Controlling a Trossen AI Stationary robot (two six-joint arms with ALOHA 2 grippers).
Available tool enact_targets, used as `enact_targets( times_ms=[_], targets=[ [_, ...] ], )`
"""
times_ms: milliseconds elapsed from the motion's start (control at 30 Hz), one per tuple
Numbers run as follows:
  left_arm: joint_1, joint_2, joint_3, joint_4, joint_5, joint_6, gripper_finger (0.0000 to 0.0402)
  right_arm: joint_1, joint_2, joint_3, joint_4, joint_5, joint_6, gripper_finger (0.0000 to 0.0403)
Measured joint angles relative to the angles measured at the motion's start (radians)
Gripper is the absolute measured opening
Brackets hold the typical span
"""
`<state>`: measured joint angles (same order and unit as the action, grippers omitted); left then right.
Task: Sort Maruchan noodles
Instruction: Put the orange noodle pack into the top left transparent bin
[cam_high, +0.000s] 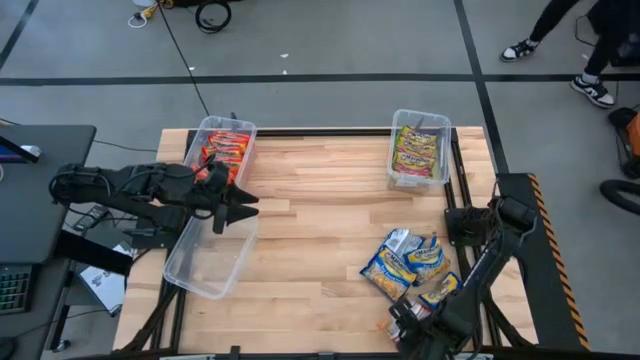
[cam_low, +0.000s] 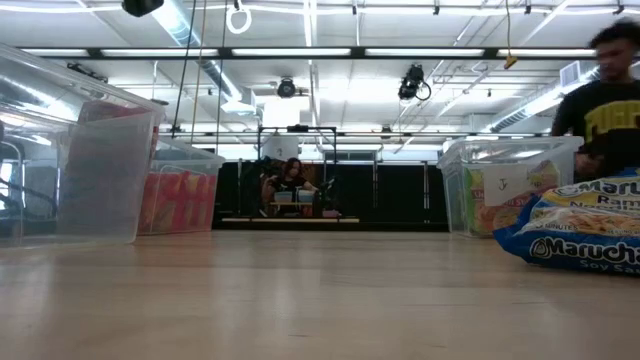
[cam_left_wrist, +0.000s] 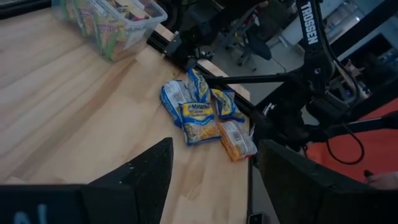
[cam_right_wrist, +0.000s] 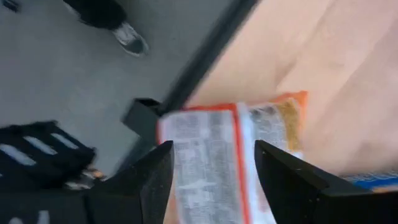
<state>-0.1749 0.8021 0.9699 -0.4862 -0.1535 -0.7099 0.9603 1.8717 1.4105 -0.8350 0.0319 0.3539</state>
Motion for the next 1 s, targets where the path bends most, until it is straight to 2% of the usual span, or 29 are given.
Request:
enact_targets(
  times_ms=[200, 333, 433, 633, 833, 1000],
  targets=[
    [-0.001, 0.003, 0.000, 0.000, 0.001, 0.002, 0.0238, 0.049, 0.008, 0.000, -0.085, 0.008, -0.126, 0.0271],
    [-0.019, 0.003, 0.000, 0.002, 0.000, 0.006, 0.0238, 0.120, 0.011, 0.001, -0.075, 0.115, -0.171, 0.0280],
    [-0.028, 0.003, 0.000, 0.021, -0.008, 0.007, 0.0238, 0.163, 0.039, 0.002, -0.075, 0.171, -0.144, 0.0278],
    [-0.031, 0.019, 0.000, 0.113, -0.055, 0.043, 0.0238, 0.190, 0.138, 0.001, -0.073, 0.170, 0.020, 0.0269],
    [-0.031, 0.028, 0.000, 0.164, -0.084, 0.068, 0.0238, 0.170, 0.204, 0.002, -0.074, 0.248, 0.202, 0.0244],
    [-0.031, 0.028, 0.000, 0.185, -0.090, 0.068, 0.0238, 0.149, 0.213, 0.002, -0.079, 0.310, 0.318, 0.0175]
  ],
)
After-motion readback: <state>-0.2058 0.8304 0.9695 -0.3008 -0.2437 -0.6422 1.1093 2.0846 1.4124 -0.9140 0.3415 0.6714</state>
